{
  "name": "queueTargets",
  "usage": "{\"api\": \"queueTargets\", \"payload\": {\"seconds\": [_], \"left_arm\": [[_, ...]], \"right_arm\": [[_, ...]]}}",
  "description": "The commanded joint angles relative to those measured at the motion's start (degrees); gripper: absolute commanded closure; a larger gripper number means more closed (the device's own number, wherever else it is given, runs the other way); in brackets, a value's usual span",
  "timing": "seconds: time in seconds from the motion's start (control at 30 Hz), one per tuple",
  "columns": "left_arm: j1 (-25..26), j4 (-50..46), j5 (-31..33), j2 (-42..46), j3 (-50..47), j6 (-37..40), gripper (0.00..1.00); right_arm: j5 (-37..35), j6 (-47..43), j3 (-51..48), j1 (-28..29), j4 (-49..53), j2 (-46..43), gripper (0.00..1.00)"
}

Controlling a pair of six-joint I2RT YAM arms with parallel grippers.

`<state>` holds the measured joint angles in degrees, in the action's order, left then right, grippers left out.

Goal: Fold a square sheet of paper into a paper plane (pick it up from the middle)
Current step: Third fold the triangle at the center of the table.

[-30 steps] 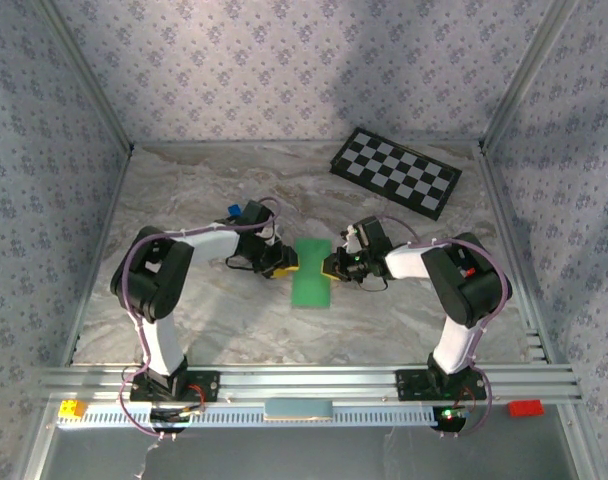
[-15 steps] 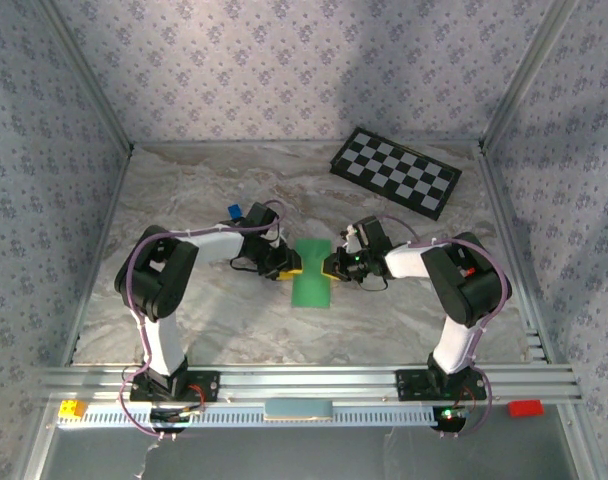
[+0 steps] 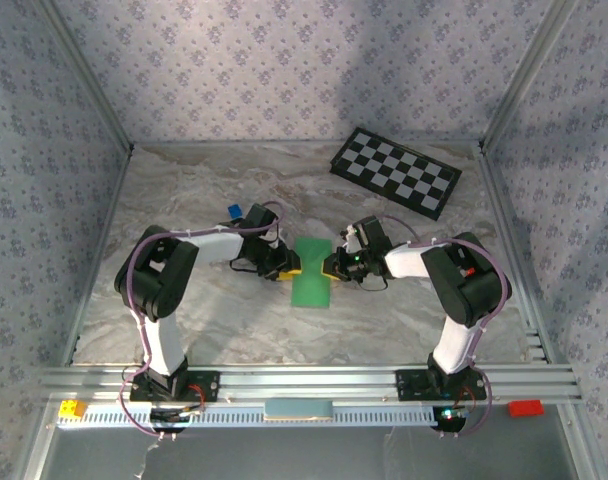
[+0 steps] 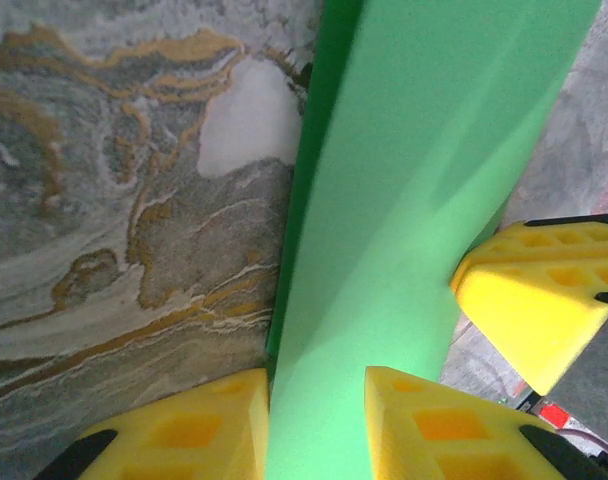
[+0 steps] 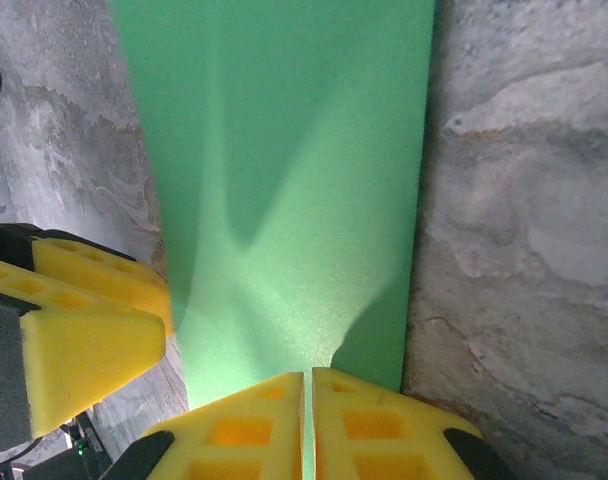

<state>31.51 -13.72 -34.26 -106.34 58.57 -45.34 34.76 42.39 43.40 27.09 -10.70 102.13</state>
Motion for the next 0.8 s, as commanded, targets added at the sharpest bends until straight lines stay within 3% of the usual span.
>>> {"api": "queueTargets", "payload": {"seconds": [0.0, 0.23, 0.77], "left_arm": [[-0.1, 0.6, 0.0, -0.5, -0.5, -0.9, 0.69], [-0.1, 1.3, 0.0, -0.7, -0.7, -1.3, 0.71], [-0.3, -0.5, 2.4, 0.0, -0.7, -1.9, 0.91]], "right_arm": [[-3.1, -1.1, 0.0, 0.2, 4.8, 1.4, 0.88], [-2.9, -1.3, 0.3, 0.2, 5.0, 1.6, 0.88], [-3.4, -1.3, 0.0, 0.4, 5.3, 1.2, 0.88]]}}
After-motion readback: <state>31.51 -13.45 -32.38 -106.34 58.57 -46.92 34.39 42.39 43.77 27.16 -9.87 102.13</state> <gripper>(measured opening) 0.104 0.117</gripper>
